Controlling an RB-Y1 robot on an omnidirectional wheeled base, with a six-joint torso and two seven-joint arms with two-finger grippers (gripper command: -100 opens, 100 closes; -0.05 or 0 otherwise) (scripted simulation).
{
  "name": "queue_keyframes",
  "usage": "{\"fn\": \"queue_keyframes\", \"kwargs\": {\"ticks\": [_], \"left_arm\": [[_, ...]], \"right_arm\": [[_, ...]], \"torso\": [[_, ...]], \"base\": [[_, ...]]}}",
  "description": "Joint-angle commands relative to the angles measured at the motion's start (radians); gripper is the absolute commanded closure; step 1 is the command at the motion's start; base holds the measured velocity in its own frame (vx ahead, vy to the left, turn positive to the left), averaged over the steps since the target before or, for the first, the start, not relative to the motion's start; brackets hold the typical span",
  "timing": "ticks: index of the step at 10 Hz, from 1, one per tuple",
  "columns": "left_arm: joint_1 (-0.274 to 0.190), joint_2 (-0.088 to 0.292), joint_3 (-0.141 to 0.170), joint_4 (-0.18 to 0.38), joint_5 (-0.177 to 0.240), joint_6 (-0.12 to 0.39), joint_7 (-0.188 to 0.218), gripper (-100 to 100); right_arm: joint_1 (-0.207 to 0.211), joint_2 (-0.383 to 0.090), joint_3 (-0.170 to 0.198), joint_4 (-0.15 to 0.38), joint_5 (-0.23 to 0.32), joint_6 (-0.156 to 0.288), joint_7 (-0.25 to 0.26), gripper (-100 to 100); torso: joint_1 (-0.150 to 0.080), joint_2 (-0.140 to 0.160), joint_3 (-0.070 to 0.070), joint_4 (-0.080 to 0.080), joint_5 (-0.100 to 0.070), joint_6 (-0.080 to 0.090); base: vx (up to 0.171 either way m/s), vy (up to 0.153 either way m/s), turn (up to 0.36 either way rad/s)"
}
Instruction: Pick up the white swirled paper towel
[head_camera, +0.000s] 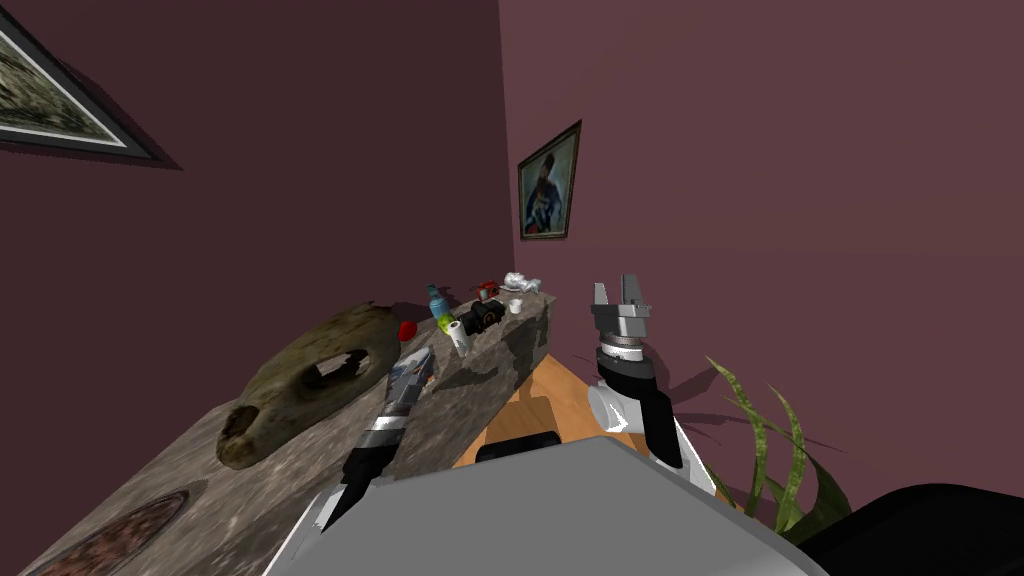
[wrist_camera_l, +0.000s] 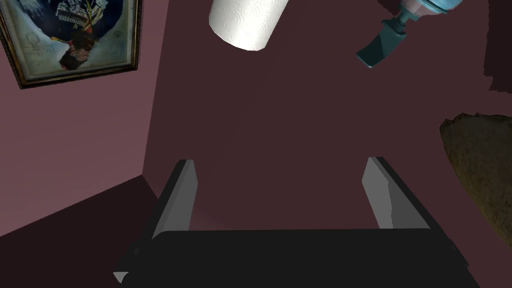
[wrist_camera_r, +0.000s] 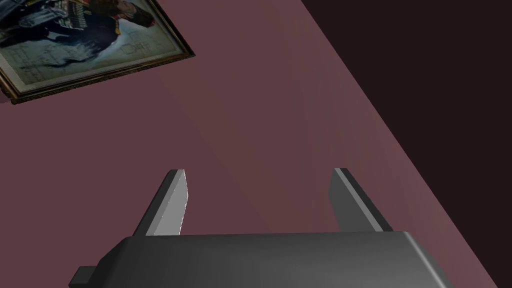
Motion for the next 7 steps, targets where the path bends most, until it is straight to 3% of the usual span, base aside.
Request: {"fn": "queue_keyframes", "kwargs": {"ticks": [1, 7], "left_arm": [[-0.005, 0.026, -0.005, 0.037, -0.031, 0.003, -0.022, -100], [-0.043, 0.116, -0.048, 0.159, -0.123, 0.015, -0.074, -100]], "right_arm": [[0.000, 0.000, 0.000, 0.000, 0.000, 0.000, 0.000, 0], [0.000, 0.000, 0.000, 0.000, 0.000, 0.000, 0.000, 0]], "torso": [[0.000, 0.000, 0.000, 0.000, 0.000, 0.000], [-0.002, -0.005, -0.003, -0.001, 0.000, 0.000]], "base": [[0.045, 0.051, -0.124], [0.078, 0.029, -0.159]]}}
